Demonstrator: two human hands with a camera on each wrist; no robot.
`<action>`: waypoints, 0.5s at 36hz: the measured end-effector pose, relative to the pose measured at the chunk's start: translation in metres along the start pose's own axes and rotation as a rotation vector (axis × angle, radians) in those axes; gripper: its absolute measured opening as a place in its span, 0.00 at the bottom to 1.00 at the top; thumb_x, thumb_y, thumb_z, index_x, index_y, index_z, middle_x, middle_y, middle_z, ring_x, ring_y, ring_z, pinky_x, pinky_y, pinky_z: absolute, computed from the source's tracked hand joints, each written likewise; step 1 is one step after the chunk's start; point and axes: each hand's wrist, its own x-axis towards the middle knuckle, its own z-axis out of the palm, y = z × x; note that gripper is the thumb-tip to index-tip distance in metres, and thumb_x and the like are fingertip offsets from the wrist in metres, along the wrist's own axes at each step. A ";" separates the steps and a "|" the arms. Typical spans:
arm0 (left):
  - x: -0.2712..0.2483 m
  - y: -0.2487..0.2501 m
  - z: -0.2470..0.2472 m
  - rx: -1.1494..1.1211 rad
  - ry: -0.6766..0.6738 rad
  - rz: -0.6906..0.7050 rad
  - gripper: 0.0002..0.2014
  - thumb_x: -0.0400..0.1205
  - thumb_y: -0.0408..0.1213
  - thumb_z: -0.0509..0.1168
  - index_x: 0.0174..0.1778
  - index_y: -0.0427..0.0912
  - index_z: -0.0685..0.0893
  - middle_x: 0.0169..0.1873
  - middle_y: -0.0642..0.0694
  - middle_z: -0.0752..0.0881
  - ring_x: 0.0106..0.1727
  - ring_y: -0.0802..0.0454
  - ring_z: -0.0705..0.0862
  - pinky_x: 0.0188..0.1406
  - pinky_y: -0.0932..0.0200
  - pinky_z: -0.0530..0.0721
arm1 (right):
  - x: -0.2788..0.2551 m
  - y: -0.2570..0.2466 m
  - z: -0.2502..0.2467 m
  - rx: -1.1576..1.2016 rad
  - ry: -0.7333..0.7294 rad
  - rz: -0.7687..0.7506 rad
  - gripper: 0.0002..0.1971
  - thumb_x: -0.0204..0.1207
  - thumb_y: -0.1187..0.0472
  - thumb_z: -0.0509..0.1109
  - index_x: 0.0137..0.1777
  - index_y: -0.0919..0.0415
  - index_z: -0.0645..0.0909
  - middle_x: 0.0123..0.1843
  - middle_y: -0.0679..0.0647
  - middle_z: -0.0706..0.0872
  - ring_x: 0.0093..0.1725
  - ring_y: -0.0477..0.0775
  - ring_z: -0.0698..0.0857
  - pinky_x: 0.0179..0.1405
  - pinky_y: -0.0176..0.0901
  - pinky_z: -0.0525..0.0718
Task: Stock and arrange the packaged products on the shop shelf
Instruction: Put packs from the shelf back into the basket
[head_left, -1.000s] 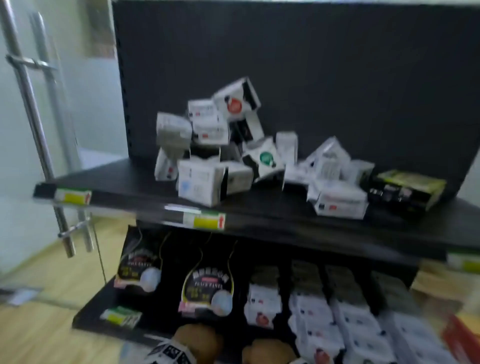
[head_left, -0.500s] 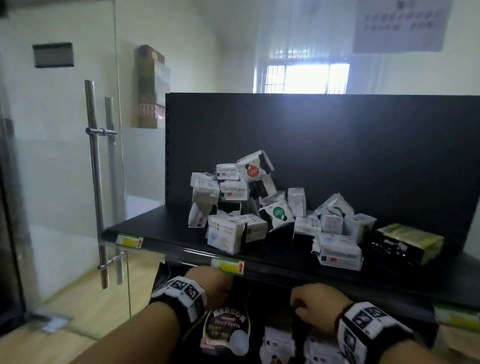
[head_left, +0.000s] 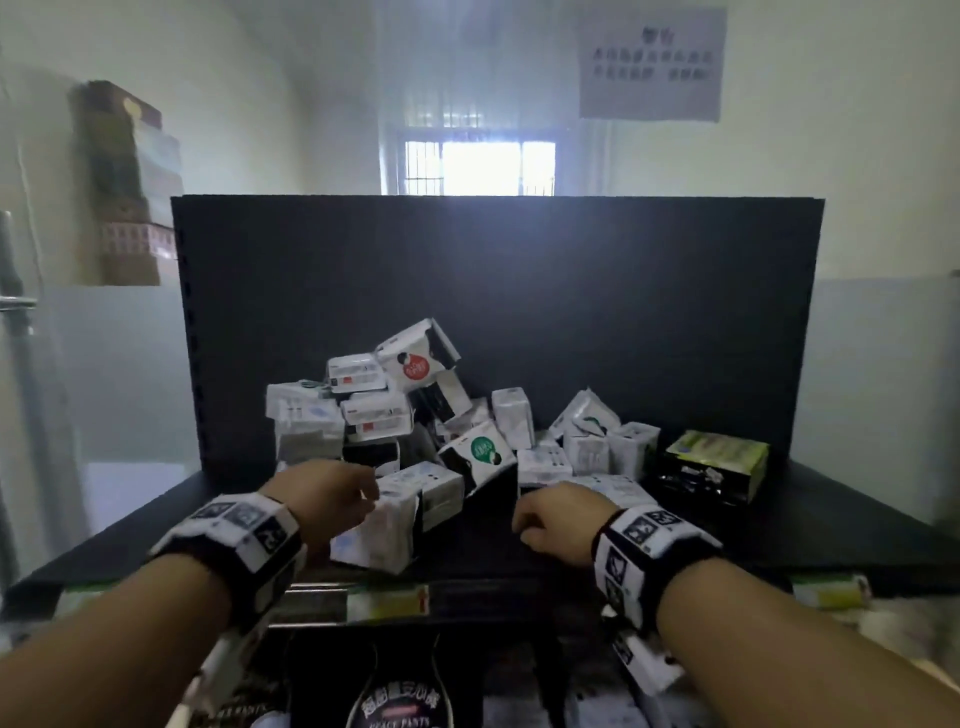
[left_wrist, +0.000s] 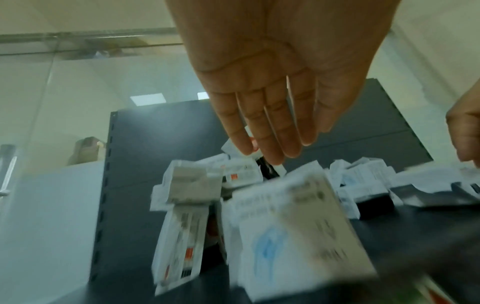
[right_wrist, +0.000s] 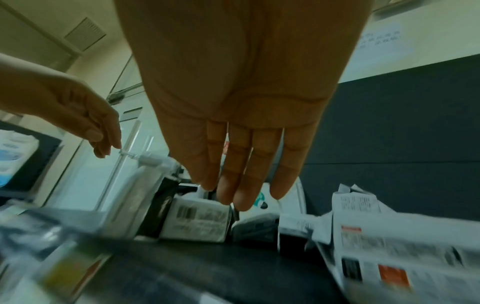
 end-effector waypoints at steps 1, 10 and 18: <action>0.009 -0.003 -0.008 0.008 0.025 0.021 0.11 0.82 0.48 0.61 0.59 0.57 0.83 0.57 0.55 0.86 0.57 0.53 0.83 0.51 0.63 0.78 | 0.006 0.001 -0.006 -0.001 0.027 0.018 0.14 0.78 0.56 0.65 0.61 0.48 0.83 0.62 0.50 0.86 0.62 0.54 0.83 0.61 0.48 0.82; 0.083 -0.010 -0.054 0.035 0.137 0.113 0.11 0.82 0.47 0.60 0.58 0.59 0.83 0.56 0.57 0.85 0.57 0.55 0.82 0.49 0.64 0.76 | 0.036 0.044 -0.037 0.005 0.089 0.178 0.12 0.80 0.55 0.64 0.61 0.49 0.82 0.60 0.49 0.86 0.59 0.51 0.83 0.54 0.42 0.80; 0.120 0.039 -0.047 -0.006 0.126 0.150 0.08 0.80 0.49 0.64 0.54 0.60 0.83 0.49 0.59 0.85 0.52 0.56 0.83 0.54 0.58 0.81 | 0.033 0.135 -0.062 -0.059 0.004 0.342 0.13 0.78 0.58 0.68 0.61 0.54 0.84 0.64 0.53 0.84 0.61 0.55 0.83 0.59 0.43 0.81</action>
